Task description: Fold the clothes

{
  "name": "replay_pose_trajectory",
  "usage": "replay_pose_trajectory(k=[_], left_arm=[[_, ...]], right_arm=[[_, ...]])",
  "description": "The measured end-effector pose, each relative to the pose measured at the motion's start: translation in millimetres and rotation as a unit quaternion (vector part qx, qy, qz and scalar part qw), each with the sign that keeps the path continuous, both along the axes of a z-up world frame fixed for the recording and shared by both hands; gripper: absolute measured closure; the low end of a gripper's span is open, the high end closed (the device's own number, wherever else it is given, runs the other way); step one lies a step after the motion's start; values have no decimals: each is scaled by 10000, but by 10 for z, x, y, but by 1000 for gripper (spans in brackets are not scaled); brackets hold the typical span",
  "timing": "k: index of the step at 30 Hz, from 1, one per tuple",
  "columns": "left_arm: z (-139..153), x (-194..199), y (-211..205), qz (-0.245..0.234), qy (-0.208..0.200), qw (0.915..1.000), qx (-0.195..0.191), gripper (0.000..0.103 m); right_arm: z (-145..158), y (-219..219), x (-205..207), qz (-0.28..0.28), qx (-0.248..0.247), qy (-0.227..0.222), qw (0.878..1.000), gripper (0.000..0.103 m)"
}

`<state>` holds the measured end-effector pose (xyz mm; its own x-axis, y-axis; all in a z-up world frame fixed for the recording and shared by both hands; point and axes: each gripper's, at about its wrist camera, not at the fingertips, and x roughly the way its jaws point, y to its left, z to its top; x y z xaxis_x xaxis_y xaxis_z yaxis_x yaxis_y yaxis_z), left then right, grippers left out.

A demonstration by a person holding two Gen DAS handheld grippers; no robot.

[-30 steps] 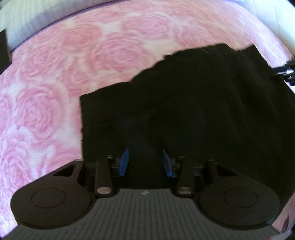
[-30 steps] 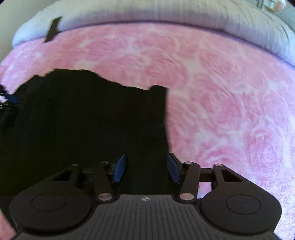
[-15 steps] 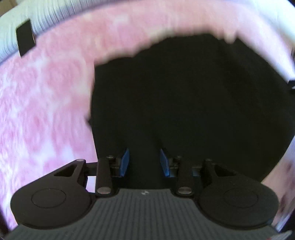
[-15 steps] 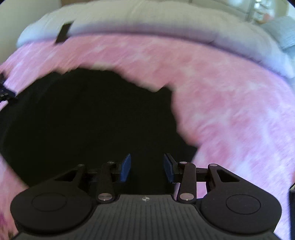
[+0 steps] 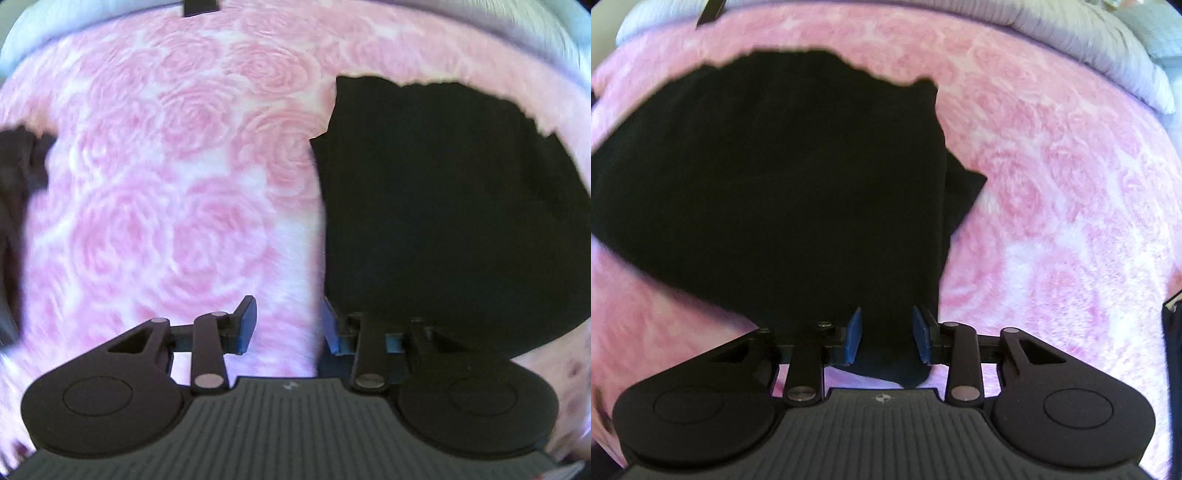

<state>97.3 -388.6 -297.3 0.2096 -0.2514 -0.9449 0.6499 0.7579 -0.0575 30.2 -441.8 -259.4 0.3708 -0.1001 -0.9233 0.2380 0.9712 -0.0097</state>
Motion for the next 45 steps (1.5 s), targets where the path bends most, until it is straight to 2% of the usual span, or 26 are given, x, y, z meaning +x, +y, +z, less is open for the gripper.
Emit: replay_pose_trajectory(k=[2, 5, 8, 10, 12, 14, 16, 19, 21, 23, 26, 29, 32, 36, 38, 41, 43, 45], left_arm=[[-53, -94, -16, 20, 96, 10000, -15, 70], [-215, -195, -18, -316, 94, 9992, 247, 69], [-263, -210, -7, -761, -12, 9966, 320, 66], [-267, -177, 17, -1016, -41, 9944, 295, 61], [-298, -129, 73, -1217, -11, 9924, 198, 58], [-304, -40, 148, -1326, 74, 9910, 143, 58], [-261, -18, 219, -1544, 16, 9877, 259, 66], [-125, -31, 338, -1982, -178, 9795, 308, 68], [13, -61, 376, -2186, -287, 9753, 93, 67], [100, -128, 350, -2461, -393, 9684, -88, 66], [65, -246, 225, -2823, -314, 9585, -223, 66], [-150, -366, 99, -3058, -167, 9519, -40, 66], [-351, -435, 20, -3161, -100, 9484, 244, 64], [-347, -487, -30, -3413, -245, 9386, 446, 62], [-314, -527, -32, -3604, -340, 9304, 574, 61], [-222, -564, 7, -4012, -561, 9118, 674, 61], [-155, -584, 37, -4291, -716, 8975, 724, 61], [-80, -569, 88, -4649, -942, 8777, 678, 58]], right_arm=[[35, 61, -9, -16, 144, -209, 9997, 67], [-97, 55, -74, -143, 97, 59, 9998, 67], [-218, -58, -204, -585, 112, 326, 9977, 81], [-179, -42, -253, -840, -60, 513, 9951, 83], [-153, 15, -291, -1229, -372, 794, 9885, 64], [-91, 111, -357, -1746, -370, 837, 9804, 65], [2, 271, -406, -2183, -292, 773, 9724, 65], [188, 735, -285, -2068, -231, 523, 9767, 56], [288, 1071, -134, -1924, -46, 338, 9807, 48], [348, 1370, 65, -1807, 199, 199, 9831, 47], [440, 1707, 322, -1451, 494, 10, 9882, 43], [481, 1906, 435, -1041, 647, -89, 9924, 40], [543, 2062, 388, -862, 721, -21, 9937, 40], [521, 2068, 103, -953, 693, 80, 9930, 39], [540, 2073, 5, -925, 671, 88, 9934, 39], [527, 2048, -35, -805, 589, 68, 9950, 39], [544, 2138, 16, -640, 480, 35, 9968, 38], [570, 2291, 123, -301, 293, -37, 9991, 38]])
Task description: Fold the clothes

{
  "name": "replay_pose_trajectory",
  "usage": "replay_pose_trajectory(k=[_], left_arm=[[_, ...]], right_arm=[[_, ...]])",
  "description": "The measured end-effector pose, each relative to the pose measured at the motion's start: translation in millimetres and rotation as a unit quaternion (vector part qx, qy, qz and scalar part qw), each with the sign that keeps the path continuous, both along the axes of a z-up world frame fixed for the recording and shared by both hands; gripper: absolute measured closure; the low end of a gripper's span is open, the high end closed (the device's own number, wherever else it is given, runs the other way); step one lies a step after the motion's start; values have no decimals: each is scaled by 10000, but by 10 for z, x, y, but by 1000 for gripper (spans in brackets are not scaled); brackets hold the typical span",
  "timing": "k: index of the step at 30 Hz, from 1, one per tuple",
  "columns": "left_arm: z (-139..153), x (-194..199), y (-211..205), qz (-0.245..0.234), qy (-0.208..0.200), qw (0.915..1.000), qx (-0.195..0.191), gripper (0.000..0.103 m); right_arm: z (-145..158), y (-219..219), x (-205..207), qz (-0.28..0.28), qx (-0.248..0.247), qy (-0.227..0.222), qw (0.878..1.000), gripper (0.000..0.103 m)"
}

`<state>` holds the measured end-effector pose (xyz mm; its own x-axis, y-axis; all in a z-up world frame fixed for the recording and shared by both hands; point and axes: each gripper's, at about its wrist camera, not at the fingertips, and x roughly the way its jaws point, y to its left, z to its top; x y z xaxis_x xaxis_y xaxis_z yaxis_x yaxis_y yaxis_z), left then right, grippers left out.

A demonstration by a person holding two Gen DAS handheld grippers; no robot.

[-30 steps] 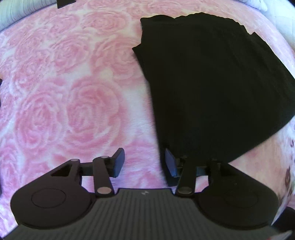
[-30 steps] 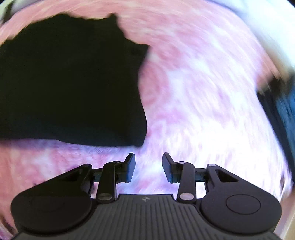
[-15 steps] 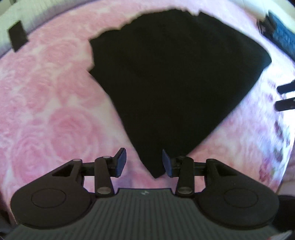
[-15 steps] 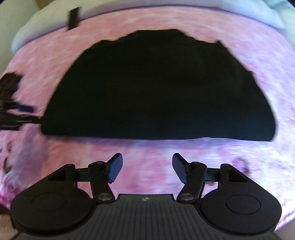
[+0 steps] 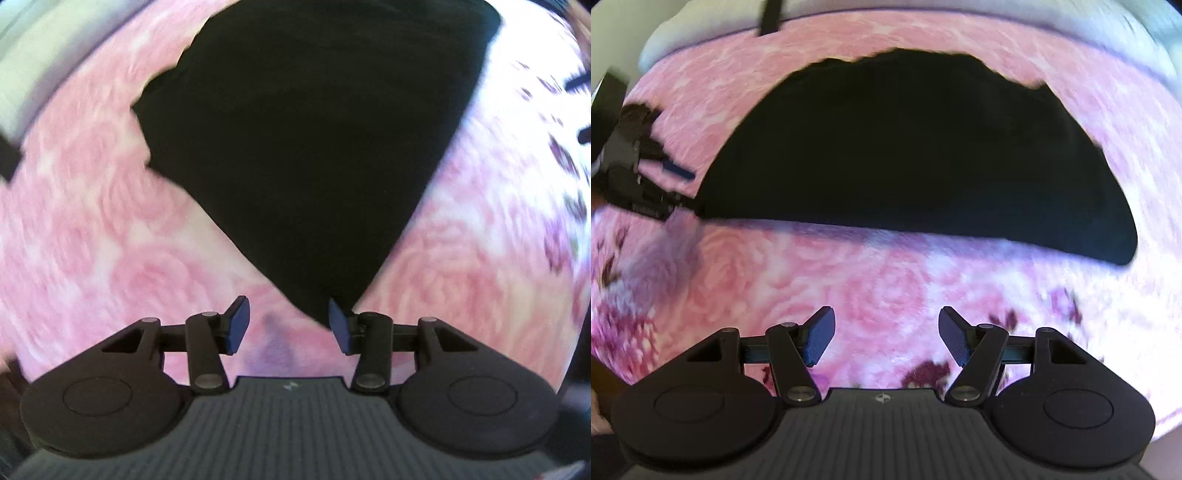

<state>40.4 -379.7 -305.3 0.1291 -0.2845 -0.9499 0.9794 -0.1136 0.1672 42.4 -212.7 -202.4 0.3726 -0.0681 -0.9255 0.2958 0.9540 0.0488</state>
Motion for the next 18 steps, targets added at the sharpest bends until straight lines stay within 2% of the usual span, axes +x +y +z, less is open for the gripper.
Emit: replay_pose_trajectory(k=[3, 8, 11, 13, 16, 18], left_arm=[[99, 90, 98, -788, -252, 9962, -256, 45], [133, 462, 180, -1910, -533, 9780, -649, 39], [115, 732, 161, -2249, -492, 9694, -850, 38], [88, 884, 169, -2459, -476, 9632, -976, 32], [34, 1078, 182, -2569, -433, 9584, -1163, 24], [-6, 1184, 186, -2578, -397, 9571, -1266, 22]], right_arm=[[70, 328, 207, 693, -310, -260, 9968, 38], [31, 951, 658, 1618, -883, -551, 9813, 37], [-140, 1338, 961, 2057, -1461, -589, 9659, 37], [-318, 1556, 1173, 2292, -1908, -530, 9530, 37], [-653, 1797, 1463, 2679, -2457, -287, 9312, 39], [-879, 1909, 1607, 2956, -2742, 18, 9151, 46]])
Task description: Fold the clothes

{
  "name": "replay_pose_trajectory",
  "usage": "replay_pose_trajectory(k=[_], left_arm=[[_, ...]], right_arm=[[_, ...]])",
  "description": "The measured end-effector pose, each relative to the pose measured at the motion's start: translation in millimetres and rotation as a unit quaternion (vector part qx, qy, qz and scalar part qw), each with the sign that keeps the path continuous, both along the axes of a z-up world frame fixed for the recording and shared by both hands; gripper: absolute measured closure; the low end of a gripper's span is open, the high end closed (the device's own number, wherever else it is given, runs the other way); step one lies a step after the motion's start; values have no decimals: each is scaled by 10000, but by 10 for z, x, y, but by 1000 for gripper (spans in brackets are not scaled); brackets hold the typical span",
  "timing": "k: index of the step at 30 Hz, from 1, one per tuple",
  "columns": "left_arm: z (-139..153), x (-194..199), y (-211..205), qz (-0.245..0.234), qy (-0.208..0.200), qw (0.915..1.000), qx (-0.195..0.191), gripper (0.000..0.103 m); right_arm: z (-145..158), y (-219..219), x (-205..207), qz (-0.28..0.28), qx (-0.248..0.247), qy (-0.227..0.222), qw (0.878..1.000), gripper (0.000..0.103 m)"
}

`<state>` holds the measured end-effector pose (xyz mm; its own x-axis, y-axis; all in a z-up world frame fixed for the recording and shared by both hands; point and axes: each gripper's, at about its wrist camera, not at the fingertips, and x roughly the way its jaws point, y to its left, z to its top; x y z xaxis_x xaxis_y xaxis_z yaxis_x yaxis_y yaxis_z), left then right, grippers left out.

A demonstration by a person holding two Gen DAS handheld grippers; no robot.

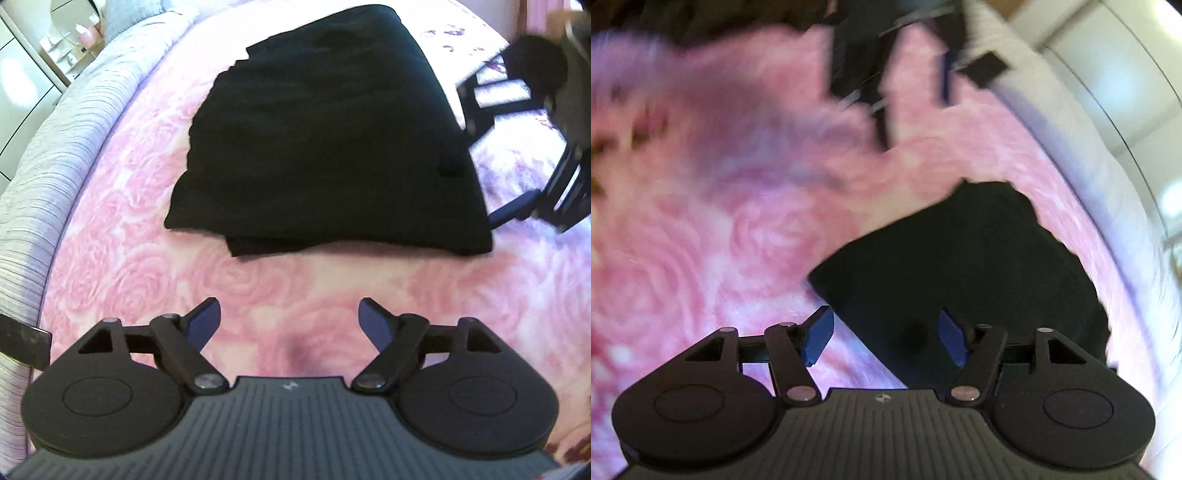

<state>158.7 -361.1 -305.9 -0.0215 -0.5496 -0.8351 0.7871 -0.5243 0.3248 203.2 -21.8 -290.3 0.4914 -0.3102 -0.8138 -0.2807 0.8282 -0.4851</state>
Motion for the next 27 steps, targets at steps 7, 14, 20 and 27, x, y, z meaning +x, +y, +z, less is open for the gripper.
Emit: replay_pose_trajectory(k=[7, 14, 20, 27], left_arm=[[-227, -100, 10, -901, -593, 9924, -596, 6], [-664, -364, -346, -2246, -1795, 9420, -1732, 5], [-803, -312, -845, -2693, -1799, 9376, -1262, 73], [-752, -166, -904, -2703, -1358, 9462, -1149, 79]], right_arm=[[90, -143, 117, -431, 199, -376, 9982, 87], [656, -416, 74, -1140, 557, -802, 9887, 91], [684, -428, 52, -1218, 609, -834, 9872, 92], [452, -216, -132, -938, 289, -715, 9926, 45]])
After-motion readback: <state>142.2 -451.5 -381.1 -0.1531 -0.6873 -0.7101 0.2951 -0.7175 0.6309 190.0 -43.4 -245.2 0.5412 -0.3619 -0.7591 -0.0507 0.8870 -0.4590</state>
